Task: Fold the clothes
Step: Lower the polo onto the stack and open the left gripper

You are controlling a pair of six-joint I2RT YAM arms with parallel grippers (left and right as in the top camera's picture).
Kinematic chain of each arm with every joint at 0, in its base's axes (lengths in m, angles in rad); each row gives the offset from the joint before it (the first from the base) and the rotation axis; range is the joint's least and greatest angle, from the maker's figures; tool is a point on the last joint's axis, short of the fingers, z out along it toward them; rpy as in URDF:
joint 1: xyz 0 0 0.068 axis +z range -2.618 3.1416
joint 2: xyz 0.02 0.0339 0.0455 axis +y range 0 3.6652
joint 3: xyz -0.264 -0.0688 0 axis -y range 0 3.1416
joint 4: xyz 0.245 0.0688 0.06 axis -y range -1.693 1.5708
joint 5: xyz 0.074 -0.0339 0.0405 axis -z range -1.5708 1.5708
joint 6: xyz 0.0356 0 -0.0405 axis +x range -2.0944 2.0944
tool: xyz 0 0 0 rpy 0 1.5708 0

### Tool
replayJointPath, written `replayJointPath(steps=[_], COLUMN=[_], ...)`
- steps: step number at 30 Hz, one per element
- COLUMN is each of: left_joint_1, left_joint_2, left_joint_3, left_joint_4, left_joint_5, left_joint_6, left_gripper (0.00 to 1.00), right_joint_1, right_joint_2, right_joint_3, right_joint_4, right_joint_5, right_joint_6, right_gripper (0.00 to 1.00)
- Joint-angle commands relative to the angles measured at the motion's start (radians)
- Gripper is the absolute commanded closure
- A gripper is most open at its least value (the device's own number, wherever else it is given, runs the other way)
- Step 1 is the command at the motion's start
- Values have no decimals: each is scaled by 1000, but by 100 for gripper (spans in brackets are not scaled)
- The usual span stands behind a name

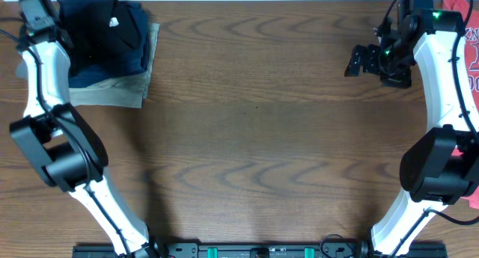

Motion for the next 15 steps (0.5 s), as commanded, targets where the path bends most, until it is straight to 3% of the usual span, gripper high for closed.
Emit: replayJointPath(steps=[1, 5, 13, 15], left_joint_1=[24, 22, -10, -20], left_joint_2=[50, 11, -222, -295], left_joint_3=[-6, -5, -5, -5], left_joint_4=[-51, -84, -193, -258], left_joint_5=[-9, -8, 23, 60], left_joint_6=[5, 5, 5, 4], left_gripper=[67, 61, 2, 2], right_joint_1=[-11, -11, -11, -11], right_joint_2=[-12, -12, -12, -12], right_joint_3=[19, 19, 19, 19], right_joint_4=[-1, -1, -1, -1], right_joint_5=[3, 3, 3, 3], right_joint_6=[14, 14, 14, 14], right_gripper=[1, 1, 1, 1])
